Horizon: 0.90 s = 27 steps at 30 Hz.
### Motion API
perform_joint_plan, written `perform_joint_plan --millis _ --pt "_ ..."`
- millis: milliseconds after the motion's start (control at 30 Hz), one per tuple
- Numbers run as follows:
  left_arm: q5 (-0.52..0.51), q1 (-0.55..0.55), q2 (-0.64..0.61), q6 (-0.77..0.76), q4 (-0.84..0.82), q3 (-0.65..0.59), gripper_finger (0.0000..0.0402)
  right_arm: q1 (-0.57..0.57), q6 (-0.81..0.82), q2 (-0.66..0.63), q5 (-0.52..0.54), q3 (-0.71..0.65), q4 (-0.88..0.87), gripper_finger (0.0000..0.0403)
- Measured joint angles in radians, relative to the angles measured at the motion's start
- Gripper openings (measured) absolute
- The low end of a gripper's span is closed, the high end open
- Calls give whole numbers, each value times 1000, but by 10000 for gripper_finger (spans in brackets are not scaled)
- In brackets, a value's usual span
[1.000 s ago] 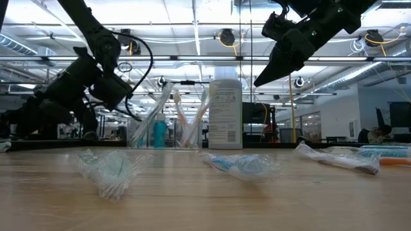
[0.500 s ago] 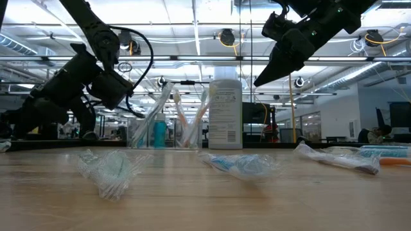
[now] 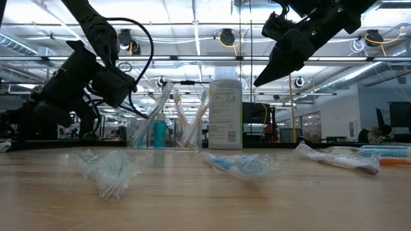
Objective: Pick & Place toothbrushing station
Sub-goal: Put the green toothbrush into the transparent organizer
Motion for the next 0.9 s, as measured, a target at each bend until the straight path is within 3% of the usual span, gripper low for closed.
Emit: perform_joint_plan --millis 133,233,500,700,900 --pt "139 -66 0 -124 25 2 4 0 0 0 0 0 0 4" --pt "230 -147 0 -230 19 2 10 0 0 0 0 0 0 4" --pt "240 -470 0 -736 20 2 7 0 -1 0 0 0 0 4" --pt "346 -674 0 -1095 21 2 3 0 -3 0 0 0 0 4" --pt "422 -803 0 -1284 32 3 10 0 -4 0 0 0 0 4"
